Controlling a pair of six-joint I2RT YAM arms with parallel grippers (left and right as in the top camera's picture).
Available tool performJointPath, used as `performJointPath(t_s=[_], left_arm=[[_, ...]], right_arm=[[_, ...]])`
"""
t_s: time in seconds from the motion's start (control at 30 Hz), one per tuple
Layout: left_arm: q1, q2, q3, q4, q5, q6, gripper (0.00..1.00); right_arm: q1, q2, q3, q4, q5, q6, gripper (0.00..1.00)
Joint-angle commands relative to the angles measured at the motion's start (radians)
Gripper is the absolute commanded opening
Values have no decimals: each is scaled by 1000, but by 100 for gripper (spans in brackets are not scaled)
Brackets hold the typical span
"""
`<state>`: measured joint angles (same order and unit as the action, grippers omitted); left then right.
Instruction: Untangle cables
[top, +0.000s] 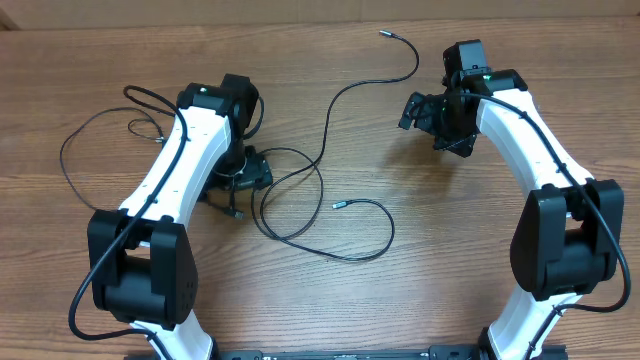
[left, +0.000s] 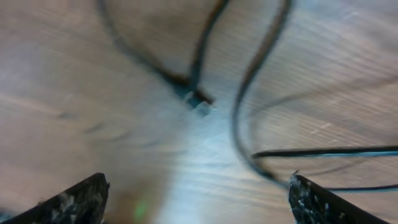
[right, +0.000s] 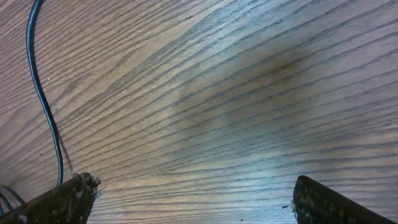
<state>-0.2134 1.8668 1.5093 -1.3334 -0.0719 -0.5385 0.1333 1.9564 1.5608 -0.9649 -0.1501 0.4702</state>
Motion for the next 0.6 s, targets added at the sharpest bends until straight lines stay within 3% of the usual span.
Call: performJointPath(t_s=[0.0,0.07,0.2,0.23,0.3,0.57], left_arm=[[10,10,-2,73,65,39,87],[10,10,-2,118,29,46,73],[10,18,-3,176,-25,46,67],[10,26,-3,196,-60,45,59],[10,41,-3,224,-85,45,53],[3,180,-3,324,-87,146,49]], right_arm=[[2,-3,-2,3,3,0,100],[2,-3,-2,3,3,0,100],[2,-3,-2,3,3,0,100],[2,-3,-2,3,3,0,100],[2,-3,-2,3,3,0,100],[2,-3,-2,3,3,0,100]])
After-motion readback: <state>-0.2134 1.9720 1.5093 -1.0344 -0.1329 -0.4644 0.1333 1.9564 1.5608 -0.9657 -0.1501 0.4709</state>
